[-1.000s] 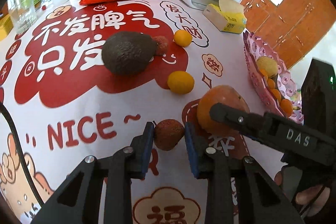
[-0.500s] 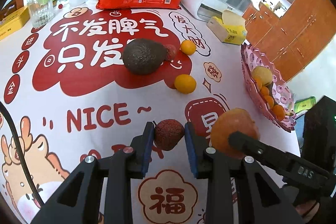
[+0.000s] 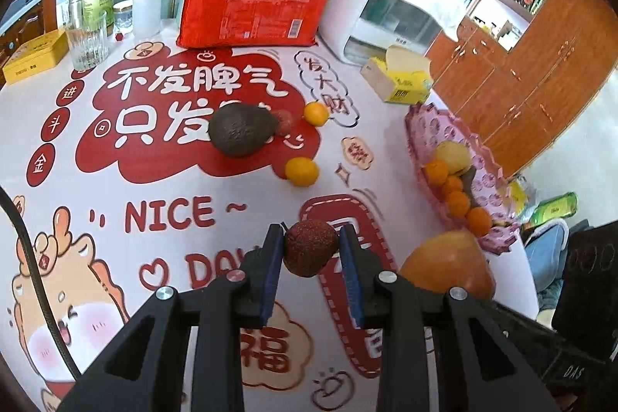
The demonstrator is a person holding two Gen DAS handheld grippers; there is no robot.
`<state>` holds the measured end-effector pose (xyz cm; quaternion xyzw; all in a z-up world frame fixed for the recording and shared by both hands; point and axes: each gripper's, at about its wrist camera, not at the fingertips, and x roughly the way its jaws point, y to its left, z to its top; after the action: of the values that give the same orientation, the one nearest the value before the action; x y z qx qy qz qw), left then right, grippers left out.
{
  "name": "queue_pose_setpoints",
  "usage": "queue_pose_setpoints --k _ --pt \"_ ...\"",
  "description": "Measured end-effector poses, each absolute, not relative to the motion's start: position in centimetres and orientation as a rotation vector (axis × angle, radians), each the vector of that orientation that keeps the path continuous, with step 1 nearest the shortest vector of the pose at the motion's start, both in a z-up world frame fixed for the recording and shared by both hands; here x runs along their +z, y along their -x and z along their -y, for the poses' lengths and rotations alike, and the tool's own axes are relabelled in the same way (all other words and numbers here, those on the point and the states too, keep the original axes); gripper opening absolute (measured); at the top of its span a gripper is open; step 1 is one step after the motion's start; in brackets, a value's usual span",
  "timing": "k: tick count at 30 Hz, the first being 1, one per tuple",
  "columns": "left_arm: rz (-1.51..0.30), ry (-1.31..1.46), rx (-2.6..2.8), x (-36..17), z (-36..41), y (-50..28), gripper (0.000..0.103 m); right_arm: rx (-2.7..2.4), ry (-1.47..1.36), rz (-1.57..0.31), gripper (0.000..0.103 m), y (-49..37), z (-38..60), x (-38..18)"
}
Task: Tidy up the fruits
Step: 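Carry the lychee and red apple over the pink bowl with both tools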
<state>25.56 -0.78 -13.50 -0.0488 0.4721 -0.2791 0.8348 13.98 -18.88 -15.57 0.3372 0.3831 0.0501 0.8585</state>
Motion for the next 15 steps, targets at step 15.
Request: queue_pose_setpoints --k 15 --pt "-0.909 0.219 -0.538 -8.9 6.8 -20.0 0.028 0.221 -0.623 -0.756 0.065 -9.5 25.7 -11.1"
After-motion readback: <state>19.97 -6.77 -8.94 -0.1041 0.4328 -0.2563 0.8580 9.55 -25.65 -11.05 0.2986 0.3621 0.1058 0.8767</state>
